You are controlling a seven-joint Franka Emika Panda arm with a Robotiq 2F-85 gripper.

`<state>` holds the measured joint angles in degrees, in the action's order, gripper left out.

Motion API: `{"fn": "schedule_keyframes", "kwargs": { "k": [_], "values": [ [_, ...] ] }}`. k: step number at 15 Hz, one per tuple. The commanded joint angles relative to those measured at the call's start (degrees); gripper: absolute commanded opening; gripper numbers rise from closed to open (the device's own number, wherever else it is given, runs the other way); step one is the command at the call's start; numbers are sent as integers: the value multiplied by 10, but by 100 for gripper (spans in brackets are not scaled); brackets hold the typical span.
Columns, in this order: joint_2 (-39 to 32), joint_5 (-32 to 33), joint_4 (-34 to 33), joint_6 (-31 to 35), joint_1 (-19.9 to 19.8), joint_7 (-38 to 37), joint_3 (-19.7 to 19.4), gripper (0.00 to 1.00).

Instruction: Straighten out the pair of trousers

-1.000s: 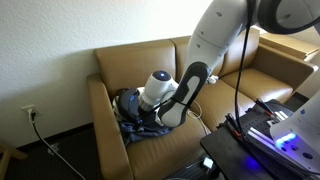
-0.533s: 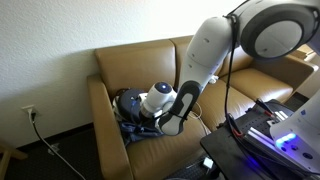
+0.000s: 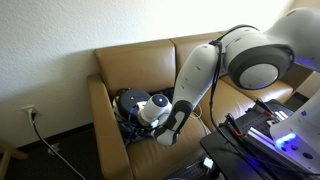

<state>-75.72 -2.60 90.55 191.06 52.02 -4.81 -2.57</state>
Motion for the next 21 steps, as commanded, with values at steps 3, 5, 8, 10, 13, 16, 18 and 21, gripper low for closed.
{"fn": "schedule_keyframes", "kwargs": {
  "k": [3, 5, 8, 10, 13, 16, 18, 21],
  "values": [
    [-60, -18, -77, -17, 6, -1, -13, 75],
    [-72, -20, -93, -20, 6, -2, -14, 67],
    [-83, -27, -108, -19, 6, -5, -18, 44],
    [-88, -34, -113, -18, 10, -7, -26, 31],
    [-75, -44, -101, -17, 0, -12, -22, 11],
    [13, 3, -14, 26, -118, 3, 95, 0],
    [48, 33, 33, 72, -185, 0, 160, 0],
    [72, 68, 12, 76, -277, -11, 239, 1]
  ]
}}
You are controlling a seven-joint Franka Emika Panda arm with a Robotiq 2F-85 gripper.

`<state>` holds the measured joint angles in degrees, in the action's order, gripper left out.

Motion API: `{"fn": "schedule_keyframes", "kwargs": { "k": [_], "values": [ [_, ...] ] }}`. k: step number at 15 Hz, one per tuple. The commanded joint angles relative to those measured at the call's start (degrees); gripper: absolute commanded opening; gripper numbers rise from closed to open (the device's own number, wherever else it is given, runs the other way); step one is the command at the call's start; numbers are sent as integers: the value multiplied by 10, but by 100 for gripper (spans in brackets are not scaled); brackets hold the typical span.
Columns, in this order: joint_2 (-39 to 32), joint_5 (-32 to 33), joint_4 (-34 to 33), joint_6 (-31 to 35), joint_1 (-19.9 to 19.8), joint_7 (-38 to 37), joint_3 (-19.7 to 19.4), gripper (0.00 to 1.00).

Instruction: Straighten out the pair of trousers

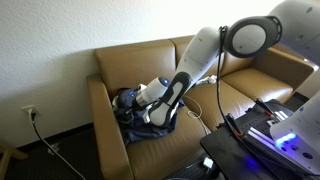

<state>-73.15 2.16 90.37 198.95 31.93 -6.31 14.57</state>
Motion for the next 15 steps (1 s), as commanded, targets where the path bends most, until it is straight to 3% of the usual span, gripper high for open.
{"fn": "schedule_keyframes", "kwargs": {
  "k": [1, 4, 7, 11, 15],
  "values": [
    [61, 25, 26, 1, -107, -3, 89, 1],
    [91, 30, 17, -5, -190, -17, 151, 1],
    [121, 19, -4, -6, -250, -36, 180, 1],
    [163, -4, -35, -5, -318, -65, 192, 1],
    [207, -44, -64, -6, -369, -104, 175, 1]
  ]
}}
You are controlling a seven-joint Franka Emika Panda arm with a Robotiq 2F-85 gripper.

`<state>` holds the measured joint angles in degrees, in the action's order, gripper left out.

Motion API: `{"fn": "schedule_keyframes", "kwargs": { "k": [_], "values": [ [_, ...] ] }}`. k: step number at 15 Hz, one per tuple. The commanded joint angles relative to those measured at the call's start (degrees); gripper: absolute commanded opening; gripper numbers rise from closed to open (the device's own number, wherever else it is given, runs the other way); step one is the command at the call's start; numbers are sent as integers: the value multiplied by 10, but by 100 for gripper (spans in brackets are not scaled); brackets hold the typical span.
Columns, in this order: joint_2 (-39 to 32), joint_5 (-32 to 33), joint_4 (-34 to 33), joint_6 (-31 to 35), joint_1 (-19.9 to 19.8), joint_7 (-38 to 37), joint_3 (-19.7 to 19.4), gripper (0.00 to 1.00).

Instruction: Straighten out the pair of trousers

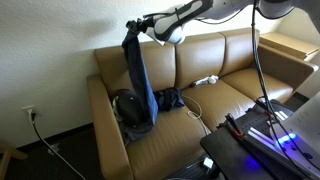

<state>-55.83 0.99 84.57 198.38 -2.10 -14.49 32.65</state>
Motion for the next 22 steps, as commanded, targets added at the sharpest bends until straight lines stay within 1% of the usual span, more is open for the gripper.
{"fn": "schedule_keyframes", "kwargs": {
  "k": [1, 3, 5, 6, 8, 10, 12, 14, 18, 20, 22],
  "values": [
    [43, -45, -14, 0, -40, -30, -13, 1],
    [68, -87, -19, -1, -49, -45, -45, 1],
    [92, -137, -12, -3, -50, -60, -90, 1],
    [108, -172, 2, -5, -41, -68, -124, 1],
    [131, -233, 35, -3, -32, -79, -178, 1],
    [147, -296, 68, -2, -12, -94, -236, 1],
    [158, -354, 100, -2, 11, -113, -290, 1],
    [165, -412, 134, -3, 43, -136, -350, 1],
    [166, -528, 214, -4, 131, -186, -478, 1],
    [159, -581, 260, -4, 167, -210, -522, 1],
    [153, -630, 309, -5, 198, -236, -556, 1]
  ]
}}
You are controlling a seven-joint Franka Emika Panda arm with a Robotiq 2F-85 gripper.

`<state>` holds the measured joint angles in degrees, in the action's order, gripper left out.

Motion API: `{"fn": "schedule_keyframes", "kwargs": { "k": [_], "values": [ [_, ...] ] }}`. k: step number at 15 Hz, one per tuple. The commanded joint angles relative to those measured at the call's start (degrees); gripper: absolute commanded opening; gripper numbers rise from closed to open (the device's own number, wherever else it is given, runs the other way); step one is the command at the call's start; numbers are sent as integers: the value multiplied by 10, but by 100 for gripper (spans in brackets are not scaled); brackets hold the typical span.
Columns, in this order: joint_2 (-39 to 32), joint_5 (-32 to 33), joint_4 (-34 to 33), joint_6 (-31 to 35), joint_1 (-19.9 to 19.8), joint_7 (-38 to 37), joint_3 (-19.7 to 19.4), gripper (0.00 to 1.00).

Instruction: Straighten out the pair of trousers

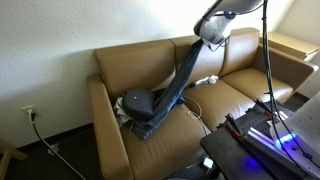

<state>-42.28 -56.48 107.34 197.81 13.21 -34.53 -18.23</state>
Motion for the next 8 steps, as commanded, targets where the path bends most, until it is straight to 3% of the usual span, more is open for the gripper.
{"fn": "schedule_keyframes", "kwargs": {
  "k": [1, 4, 8],
  "values": [
    [14, -77, 106, 1, 55, -48, -58, 1],
    [10, -135, 180, 1, 70, -96, -64, 1],
    [-1, -179, 257, 2, 55, -198, -29, 1]
  ]
}}
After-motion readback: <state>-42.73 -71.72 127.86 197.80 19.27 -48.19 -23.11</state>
